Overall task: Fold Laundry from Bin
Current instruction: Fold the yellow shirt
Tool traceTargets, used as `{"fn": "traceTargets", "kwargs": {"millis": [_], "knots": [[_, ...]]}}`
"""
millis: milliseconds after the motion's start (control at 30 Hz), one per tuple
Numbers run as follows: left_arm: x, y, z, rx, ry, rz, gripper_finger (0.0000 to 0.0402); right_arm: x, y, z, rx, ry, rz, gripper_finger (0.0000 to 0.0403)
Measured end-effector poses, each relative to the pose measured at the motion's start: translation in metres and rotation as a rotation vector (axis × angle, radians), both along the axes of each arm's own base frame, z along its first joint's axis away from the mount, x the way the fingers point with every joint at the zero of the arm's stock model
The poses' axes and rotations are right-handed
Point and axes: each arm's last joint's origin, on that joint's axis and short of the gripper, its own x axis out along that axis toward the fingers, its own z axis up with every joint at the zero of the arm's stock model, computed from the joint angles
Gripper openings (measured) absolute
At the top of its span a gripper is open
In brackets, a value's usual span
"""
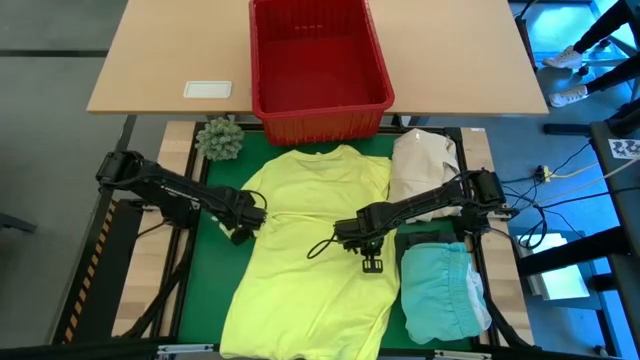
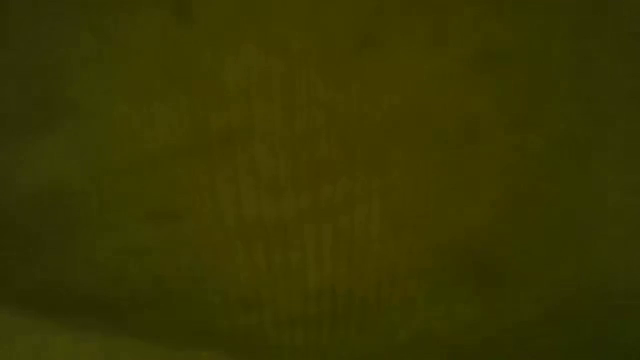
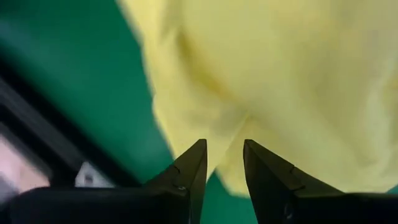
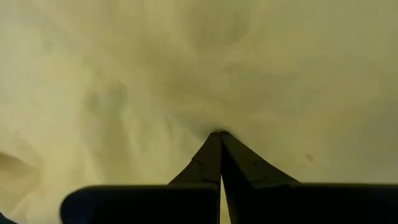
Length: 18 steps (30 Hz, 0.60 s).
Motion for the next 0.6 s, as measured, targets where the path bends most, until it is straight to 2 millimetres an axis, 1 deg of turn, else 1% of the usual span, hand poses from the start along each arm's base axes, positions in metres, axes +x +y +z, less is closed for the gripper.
{"fn": "traceTargets", "kwargs": {"millis": [100, 233, 433, 600], "knots": [[0.004, -0.003, 0.000, 0.038, -0.032, -0.094, 0.0106, 0.001, 0.000, 0.000, 0.002, -0.009, 0.000, 0.0003], [0.004, -0.003, 0.000, 0.099, -0.043, -0.106, 0.0118, 0.001, 0.000, 0.000, 0.002, -0.010, 0.000, 0.0003], [0.004, 0.004, 0.000, 0.106, -0.062, 0.018, 0.0139, 0.001, 0.000, 0.000, 0.002, -0.010, 0.000, 0.0003], [0.005, 0.012, 0.000, 0.110, -0.073, 0.105, 0.0148, 0.001, 0.000, 0.000, 0.002, -0.010, -0.001, 0.0003]]}}
